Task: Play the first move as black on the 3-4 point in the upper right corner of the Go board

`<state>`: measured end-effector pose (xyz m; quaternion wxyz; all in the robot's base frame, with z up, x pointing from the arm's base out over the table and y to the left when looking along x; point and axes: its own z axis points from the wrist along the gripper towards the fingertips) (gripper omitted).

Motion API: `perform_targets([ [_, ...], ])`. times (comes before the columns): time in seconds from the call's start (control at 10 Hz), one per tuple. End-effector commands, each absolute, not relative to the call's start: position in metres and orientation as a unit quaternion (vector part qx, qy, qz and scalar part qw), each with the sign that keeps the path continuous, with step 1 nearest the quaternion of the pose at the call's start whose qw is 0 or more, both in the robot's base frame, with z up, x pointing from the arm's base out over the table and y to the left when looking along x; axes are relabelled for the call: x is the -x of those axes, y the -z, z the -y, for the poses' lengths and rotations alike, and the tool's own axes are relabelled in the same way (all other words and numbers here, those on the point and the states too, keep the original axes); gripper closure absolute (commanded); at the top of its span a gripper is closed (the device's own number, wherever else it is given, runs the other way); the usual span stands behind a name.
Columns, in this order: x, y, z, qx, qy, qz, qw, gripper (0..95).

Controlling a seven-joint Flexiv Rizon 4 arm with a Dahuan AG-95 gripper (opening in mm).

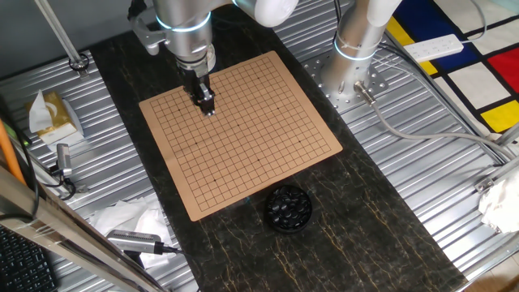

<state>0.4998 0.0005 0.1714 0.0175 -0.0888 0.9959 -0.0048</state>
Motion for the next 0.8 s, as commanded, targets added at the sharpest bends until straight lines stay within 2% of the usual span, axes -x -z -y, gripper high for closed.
perform_targets([
  [0.1,-0.501,-0.169,-0.005,0.149,0.016,-0.988,0.027,95.0],
  [0.4,-0.499,-0.162,-0.026,0.125,0.041,-0.991,0.024,95.0],
  [0.8,-0.496,-0.168,-0.033,0.118,0.039,-0.992,0.025,95.0],
])
